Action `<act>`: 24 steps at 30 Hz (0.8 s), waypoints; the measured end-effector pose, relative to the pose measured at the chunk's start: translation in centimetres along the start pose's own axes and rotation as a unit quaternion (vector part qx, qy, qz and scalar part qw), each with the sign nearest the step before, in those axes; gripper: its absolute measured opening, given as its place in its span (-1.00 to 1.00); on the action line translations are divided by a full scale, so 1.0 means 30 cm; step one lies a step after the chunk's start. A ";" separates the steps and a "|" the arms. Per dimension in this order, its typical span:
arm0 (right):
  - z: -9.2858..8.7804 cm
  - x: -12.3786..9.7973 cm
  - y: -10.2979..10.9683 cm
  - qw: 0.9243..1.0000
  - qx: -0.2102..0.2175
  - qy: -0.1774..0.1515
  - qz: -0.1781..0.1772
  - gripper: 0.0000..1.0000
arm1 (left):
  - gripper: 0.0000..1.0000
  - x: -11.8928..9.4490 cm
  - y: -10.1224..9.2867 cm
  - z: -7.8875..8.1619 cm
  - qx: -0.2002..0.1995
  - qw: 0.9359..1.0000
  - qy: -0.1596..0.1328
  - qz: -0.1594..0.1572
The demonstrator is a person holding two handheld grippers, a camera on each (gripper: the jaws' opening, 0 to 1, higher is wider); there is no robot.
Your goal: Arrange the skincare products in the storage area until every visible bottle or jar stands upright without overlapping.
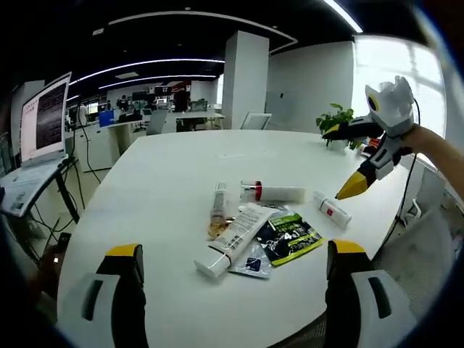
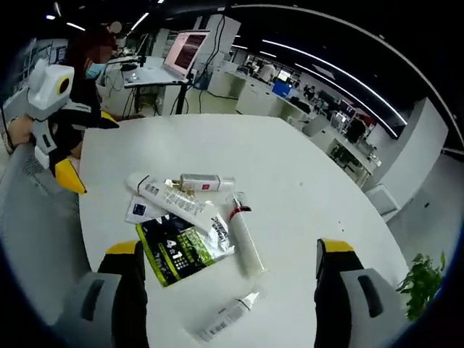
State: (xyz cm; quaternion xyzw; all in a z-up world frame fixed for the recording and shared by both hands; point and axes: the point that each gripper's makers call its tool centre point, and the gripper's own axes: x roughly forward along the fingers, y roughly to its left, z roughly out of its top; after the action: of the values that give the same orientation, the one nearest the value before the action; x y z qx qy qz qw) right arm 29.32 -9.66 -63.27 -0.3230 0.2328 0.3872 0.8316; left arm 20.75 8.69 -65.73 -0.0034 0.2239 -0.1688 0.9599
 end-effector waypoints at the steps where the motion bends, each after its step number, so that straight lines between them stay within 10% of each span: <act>1: -0.005 0.010 0.001 1.000 -0.001 0.004 0.009 0.87 | 0.97 0.001 0.000 0.000 0.000 1.000 0.000 -0.001; 24: -0.069 0.169 -0.052 0.994 0.018 0.055 0.090 0.28 | 0.97 0.005 0.005 -0.009 0.003 1.000 0.009 0.006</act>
State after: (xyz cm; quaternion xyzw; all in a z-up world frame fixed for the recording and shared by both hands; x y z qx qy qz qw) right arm 33.28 -9.39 -67.35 -0.3068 0.3135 0.4381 0.7847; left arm 20.80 8.80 -66.06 0.0020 0.2317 -0.1632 0.9590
